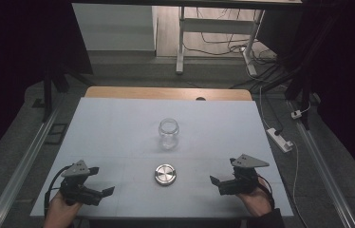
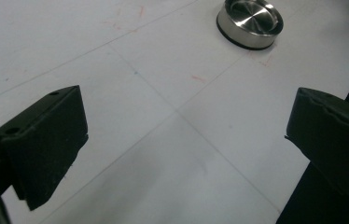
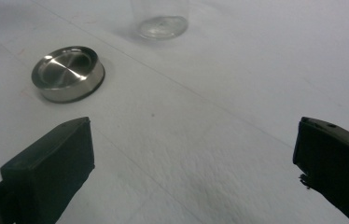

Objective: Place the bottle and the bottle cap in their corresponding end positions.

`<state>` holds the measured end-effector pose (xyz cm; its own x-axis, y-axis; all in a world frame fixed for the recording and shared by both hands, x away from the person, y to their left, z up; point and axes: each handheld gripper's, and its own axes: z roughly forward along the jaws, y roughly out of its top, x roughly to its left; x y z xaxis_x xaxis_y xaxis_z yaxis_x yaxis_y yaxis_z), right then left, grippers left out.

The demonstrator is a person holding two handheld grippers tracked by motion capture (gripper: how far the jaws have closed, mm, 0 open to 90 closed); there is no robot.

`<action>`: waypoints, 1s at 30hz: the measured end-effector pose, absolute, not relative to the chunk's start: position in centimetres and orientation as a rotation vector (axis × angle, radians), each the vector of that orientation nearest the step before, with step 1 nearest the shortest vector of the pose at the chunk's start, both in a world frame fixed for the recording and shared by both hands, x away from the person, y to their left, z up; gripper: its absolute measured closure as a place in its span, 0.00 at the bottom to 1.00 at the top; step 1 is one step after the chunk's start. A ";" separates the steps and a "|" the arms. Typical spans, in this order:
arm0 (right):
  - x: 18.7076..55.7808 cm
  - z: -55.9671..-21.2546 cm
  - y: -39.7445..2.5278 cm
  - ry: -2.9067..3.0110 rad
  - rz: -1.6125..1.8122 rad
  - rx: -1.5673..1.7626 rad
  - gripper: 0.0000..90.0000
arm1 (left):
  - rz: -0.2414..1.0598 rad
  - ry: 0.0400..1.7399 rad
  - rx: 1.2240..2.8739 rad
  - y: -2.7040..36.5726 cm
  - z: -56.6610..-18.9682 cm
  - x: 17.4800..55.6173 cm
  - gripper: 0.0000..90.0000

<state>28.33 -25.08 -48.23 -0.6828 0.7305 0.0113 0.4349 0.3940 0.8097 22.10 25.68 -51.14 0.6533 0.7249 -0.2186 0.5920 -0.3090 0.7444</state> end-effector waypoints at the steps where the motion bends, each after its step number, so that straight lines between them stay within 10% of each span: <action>1: 28.2 -48.3 -25.4 2.305 1.179 1.017 0.00 | 0.197 1.030 2.010 25.9 -51.2 21.9 0.00; 30: 24.4 -49.4 -30.7 2.243 1.070 1.215 0.00 | 0.246 1.175 1.996 29.1 -52.4 18.6 0.00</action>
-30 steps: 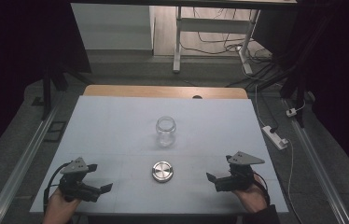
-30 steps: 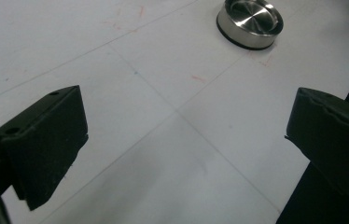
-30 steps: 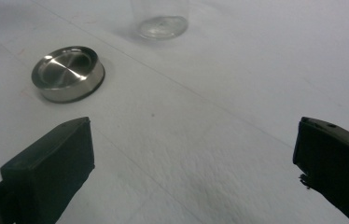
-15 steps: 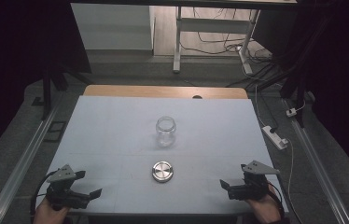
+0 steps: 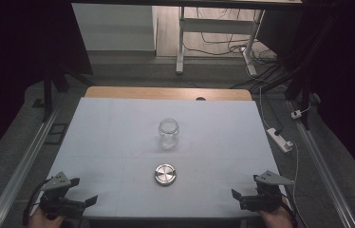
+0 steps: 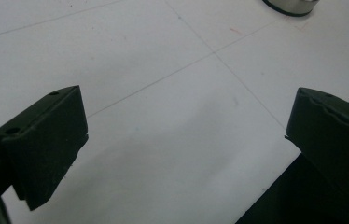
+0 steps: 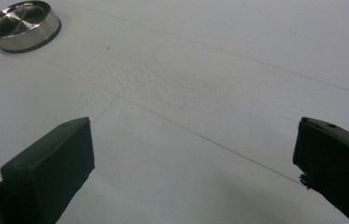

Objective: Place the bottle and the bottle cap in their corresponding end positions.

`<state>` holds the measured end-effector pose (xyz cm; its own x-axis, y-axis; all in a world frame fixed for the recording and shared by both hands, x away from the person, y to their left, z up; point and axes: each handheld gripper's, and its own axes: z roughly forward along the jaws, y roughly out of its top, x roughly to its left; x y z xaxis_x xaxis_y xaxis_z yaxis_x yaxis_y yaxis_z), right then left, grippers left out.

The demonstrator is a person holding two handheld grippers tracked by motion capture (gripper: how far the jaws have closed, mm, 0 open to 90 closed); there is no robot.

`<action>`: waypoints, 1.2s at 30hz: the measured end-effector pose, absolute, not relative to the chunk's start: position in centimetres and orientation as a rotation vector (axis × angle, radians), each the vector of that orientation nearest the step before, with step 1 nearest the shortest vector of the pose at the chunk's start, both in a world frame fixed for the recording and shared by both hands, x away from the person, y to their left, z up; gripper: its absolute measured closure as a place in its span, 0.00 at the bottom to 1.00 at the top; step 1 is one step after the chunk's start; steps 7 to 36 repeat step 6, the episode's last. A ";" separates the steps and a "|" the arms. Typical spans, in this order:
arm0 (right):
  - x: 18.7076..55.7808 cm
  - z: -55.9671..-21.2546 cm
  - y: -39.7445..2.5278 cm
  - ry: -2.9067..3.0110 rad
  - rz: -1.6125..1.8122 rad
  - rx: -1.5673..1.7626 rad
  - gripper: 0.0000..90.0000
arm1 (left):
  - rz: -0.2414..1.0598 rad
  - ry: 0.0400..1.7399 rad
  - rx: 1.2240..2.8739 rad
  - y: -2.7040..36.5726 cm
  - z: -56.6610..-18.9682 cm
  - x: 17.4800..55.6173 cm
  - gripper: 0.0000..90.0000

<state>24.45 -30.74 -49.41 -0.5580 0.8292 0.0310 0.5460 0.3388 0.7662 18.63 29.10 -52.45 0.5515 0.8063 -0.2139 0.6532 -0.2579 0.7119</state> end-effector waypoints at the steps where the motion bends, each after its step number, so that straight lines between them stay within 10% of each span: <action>1: 24.4 -49.4 -30.8 2.243 1.067 1.216 0.00 | 0.246 1.179 1.995 29.1 -52.5 18.6 0.00; 36: 24.3 -49.4 -30.8 2.245 1.064 1.218 0.00 | 0.236 1.185 2.010 29.0 -52.5 18.8 0.00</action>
